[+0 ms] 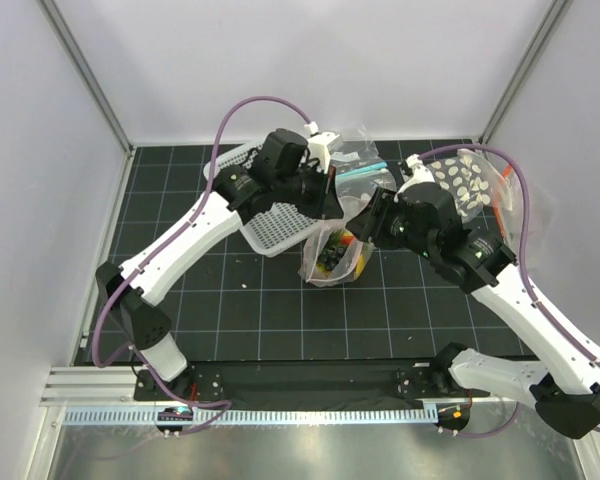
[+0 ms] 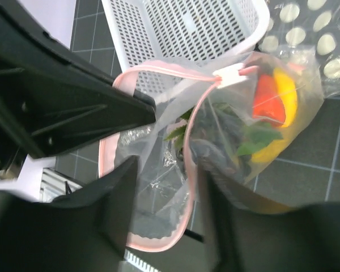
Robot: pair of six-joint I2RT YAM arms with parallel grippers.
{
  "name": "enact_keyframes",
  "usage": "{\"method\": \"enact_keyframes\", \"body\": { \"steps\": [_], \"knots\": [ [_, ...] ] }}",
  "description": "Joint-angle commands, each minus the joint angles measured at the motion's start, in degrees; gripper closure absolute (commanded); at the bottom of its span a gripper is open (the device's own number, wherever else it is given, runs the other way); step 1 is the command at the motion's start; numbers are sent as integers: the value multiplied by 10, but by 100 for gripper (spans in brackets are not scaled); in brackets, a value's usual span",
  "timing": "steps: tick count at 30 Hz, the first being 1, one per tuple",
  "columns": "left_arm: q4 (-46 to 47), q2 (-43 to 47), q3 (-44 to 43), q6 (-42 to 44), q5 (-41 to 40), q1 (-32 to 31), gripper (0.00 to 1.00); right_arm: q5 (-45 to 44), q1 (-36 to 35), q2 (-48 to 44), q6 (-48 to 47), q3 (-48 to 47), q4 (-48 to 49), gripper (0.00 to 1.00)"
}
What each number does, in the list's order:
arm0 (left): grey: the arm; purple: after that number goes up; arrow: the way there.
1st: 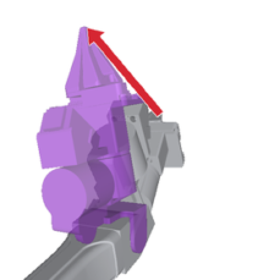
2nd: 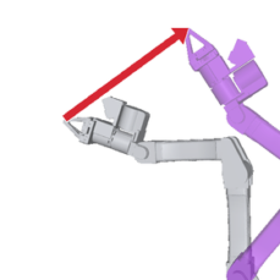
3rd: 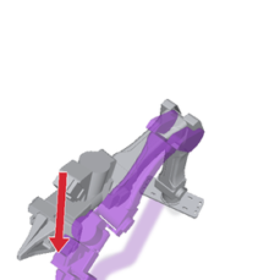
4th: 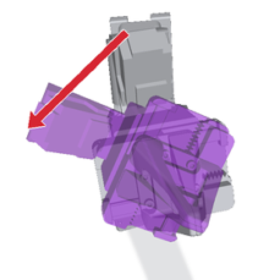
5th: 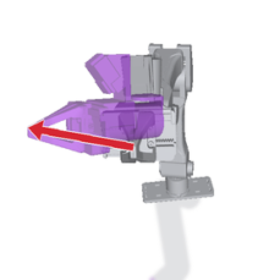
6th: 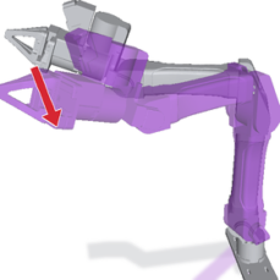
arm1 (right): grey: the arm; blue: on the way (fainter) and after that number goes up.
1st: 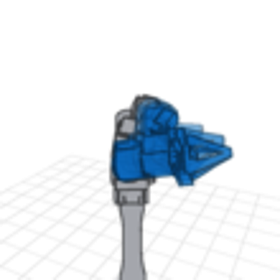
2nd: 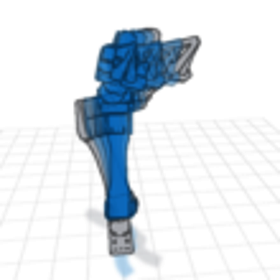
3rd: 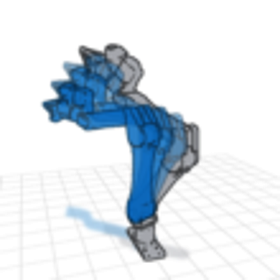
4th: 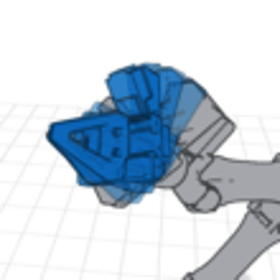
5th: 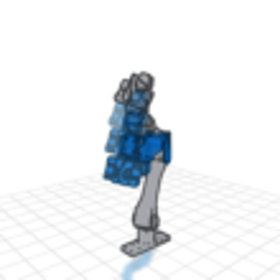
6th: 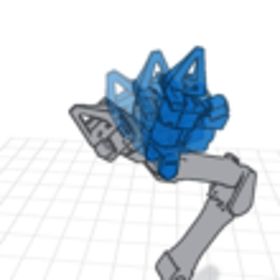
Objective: Place the food in the zip-top bag and seal the zipper
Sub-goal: Adjust the zipper food storage bag at the center of the board.
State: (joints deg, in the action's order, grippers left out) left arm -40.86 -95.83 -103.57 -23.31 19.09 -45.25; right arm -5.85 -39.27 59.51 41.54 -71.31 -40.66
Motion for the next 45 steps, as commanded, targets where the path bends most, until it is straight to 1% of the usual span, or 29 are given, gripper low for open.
{"method": "enact_keyframes", "body": {
  "steps": [1,3,4,5,8,9,10,11,15,17,22,25,26,27,29,30,32,33,34,36,37,38,39,42,45],
  "knots": [
    [20,33,-3,26,56,19,100,-35,-1,-12,-23,-37,24,53],
    [17,34,-9,40,62,21,100,-41,-2,-12,-24,-41,12,63],
    [16,34,-9,42,66,21,100,-44,-2,-11,-23,-41,8,66],
    [14,35,-10,46,65,20,100,-45,-2,-12,-23,-40,-1,67],
    [14,35,-8,53,66,21,100,-45,-2,-13,-23,-32,-10,67],
    [14,35,-6,55,61,21,100,-42,-2,-18,-21,-26,-9,65],
    [14,34,-6,55,60,21,100,-39,-2,-21,-20,-23,-9,56],
    [14,33,-8,56,60,21,100,-36,-2,-23,-18,-21,-11,53],
    [13,28,-14,60,46,21,100,-26,-2,-39,-9,2,-17,49],
    [7,26,-21,63,32,21,100,-20,-2,-44,-7,13,-18,49],
    [3,23,-26,69,23,21,100,-4,-2,-48,-2,35,-19,58],
    [3,23,-23,72,21,21,100,11,-3,-47,3,52,-2,61],
    [3,23,-22,76,22,20,100,14,-2,-47,6,56,2,65],
    [3,23,-20,77,22,21,100,17,-2,-46,8,56,6,79],
    [3,23,-16,84,36,21,100,18,-2,-40,12,49,13,99],
    [3,25,-15,87,47,21,100,19,-2,-37,13,43,14,99],
    [7,28,-9,93,73,20,91,15,-2,-31,18,27,18,99],
    [7,34,-8,95,89,20,84,10,-2,-30,20,21,19,99],
    [7,38,-7,97,95,19,70,7,-2,-28,25,16,22,99],
    [7,51,2,106,102,16,54,-6,-2,-25,28,4,23,99],
    [7,57,6,109,104,15,37,-9,-2,-23,33,0,23,99],
    [7,63,14,113,108,14,29,-12,-2,-22,35,-1,24,99],
    [7,66,20,117,111,13,16,-13,-2,-22,37,-2,28,99],
    [14,85,48,122,120,12,0,-20,-2,-18,42,-2,36,99],
    [14,91,66,138,123,6,0,-24,-2,-13,44,-1,43,99]
  ]
}}
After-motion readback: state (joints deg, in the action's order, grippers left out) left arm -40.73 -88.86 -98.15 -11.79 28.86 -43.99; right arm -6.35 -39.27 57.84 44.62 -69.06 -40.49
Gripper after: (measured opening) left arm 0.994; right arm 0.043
